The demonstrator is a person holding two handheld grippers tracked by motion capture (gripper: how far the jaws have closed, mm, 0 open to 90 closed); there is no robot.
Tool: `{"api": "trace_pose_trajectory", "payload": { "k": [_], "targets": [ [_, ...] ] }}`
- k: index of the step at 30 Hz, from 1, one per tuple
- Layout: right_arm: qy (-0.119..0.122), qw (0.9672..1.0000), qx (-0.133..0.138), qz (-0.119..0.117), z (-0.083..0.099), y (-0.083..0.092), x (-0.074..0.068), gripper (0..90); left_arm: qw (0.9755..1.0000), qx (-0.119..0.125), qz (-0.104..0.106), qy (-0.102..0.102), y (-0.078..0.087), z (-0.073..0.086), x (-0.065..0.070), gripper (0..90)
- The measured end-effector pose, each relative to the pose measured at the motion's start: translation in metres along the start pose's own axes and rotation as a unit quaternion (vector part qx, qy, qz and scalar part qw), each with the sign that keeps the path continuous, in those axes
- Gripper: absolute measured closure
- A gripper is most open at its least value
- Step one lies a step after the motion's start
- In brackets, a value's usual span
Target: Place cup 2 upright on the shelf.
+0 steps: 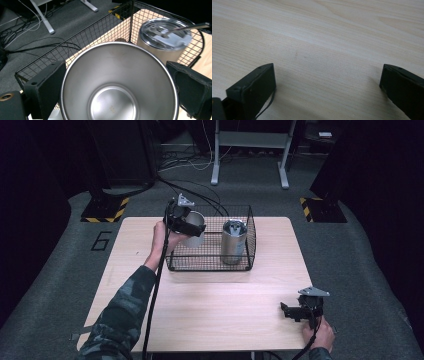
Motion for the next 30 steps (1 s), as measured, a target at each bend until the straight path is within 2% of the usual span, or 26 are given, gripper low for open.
{"api": "trace_pose_trajectory", "payload": {
  "k": [4,16,30],
  "targets": [
    [0.0,1.0,0.0,0.0,0.0,0.0,0.0,0.0,0.9999,-0.012,0.0,0.012,-0.011,0.005,-0.007,6.2],
    [0.0,1.0,0.0,0.0,0.0,0.0,0.0,0.0,0.999,-0.024,-0.004,0.037,-0.034,0.015,-0.023,6.2],
    [0.003,1.0,0.0,0.0,0.0,0.0,0.0,0.0,0.9976,-0.033,0.005,0.06,-0.064,0.025,-0.026,6.2]
  ]
}}
Point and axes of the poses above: each handheld gripper's, and its own axes: y roughly backward along the jaws, z roughly out of its underside, x roughly to its right, the point moved 6 cm from there along -y, roughly forward along the jaws, and after that the axes turned 15 degrees about z, right-handed, at the moved point
